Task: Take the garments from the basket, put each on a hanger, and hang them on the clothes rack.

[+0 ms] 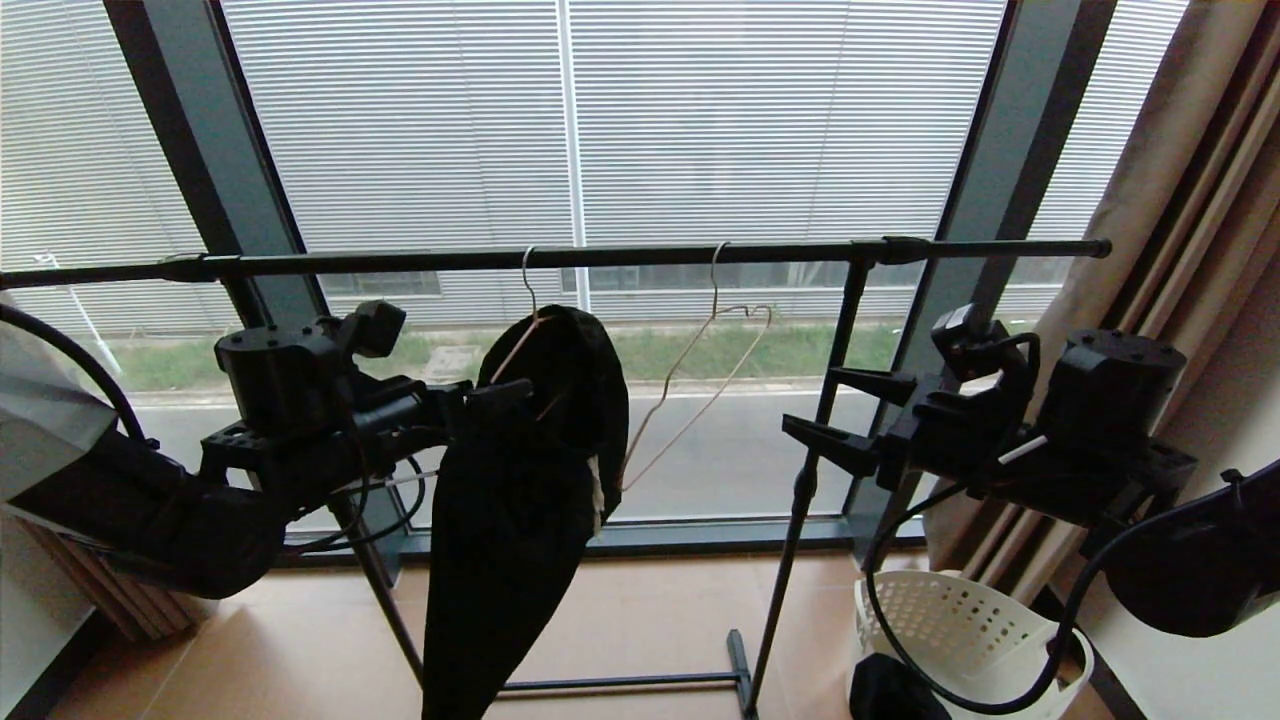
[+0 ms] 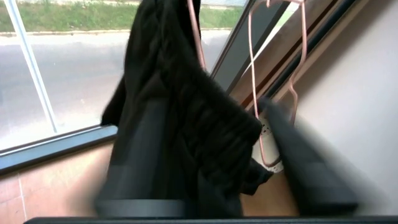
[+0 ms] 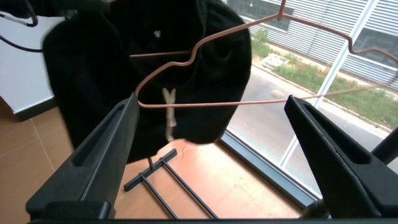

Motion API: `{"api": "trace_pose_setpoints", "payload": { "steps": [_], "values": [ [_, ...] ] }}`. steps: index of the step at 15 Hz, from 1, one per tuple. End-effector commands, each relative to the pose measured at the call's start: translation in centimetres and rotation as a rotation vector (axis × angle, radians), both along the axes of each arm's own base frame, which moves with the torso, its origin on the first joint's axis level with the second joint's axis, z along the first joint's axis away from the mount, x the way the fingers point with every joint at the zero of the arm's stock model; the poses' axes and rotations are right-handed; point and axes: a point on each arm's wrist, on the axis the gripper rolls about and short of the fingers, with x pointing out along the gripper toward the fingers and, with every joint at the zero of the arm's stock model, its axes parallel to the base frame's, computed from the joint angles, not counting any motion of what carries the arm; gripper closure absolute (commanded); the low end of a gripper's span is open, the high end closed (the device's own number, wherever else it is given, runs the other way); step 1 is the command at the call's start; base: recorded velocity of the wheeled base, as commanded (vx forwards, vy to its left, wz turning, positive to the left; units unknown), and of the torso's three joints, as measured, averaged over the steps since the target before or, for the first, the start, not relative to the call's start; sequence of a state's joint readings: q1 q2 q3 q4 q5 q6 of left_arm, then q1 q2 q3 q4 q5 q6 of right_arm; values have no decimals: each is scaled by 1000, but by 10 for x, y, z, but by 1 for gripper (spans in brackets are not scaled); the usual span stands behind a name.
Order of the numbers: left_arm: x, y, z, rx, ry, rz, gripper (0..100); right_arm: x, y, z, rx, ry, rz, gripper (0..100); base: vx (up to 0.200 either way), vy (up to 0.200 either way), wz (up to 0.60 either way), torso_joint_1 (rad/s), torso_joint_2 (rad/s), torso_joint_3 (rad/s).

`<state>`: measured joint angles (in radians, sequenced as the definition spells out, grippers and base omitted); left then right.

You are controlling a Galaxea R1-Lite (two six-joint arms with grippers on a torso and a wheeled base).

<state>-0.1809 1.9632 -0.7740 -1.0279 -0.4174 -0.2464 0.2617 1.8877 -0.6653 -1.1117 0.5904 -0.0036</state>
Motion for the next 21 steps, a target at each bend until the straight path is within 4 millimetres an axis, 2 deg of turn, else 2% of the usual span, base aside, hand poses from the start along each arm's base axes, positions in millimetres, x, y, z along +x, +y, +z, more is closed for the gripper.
{"api": "trace_pose_setpoints", "payload": {
  "steps": [1,4,6,9,10,11,13,16,18,20,21],
  "values": [
    [-11,2,6,4,-6,-2,0,-1,0,0,-1,1,1,0,0,0,0,0,0,0],
    [-32,4,12,17,-12,-9,0,-9,-2,3,-2,-6,1,0,0,0,0,0,0,0],
    [-67,10,21,35,-25,-14,0,-36,-10,17,3,-42,-9,0,0,0,0,0,0,0],
    [-129,23,26,72,-60,-16,0,-96,-29,28,-5,-73,-122,0,0,0,0,0,0,0],
    [-148,26,27,78,-79,-11,0,-115,-35,25,-9,-69,-149,0,0,0,0,0,0,0],
    [-158,28,29,80,-97,0,0,-125,-38,25,-9,-73,-168,0,0,0,0,0,0,0],
    [-202,34,37,74,-192,42,0,-158,-50,18,-27,-63,-303,0,0,0,0,0,0,0],
    [-242,44,31,123,-172,100,0,-193,-61,13,-46,-49,-419,0,0,0,0,0,0,0],
    [-287,54,23,135,-146,99,0,-237,-74,2,-54,-43,-469,0,0,0,0,0,0,0],
    [-321,61,13,135,-154,101,0,-274,-84,-5,-58,-37,-474,0,0,0,0,0,0,0],
    [-329,63,11,135,-159,101,0,-286,-87,-6,-58,-36,-477,0,0,0,0,0,0,0]
  ]
}}
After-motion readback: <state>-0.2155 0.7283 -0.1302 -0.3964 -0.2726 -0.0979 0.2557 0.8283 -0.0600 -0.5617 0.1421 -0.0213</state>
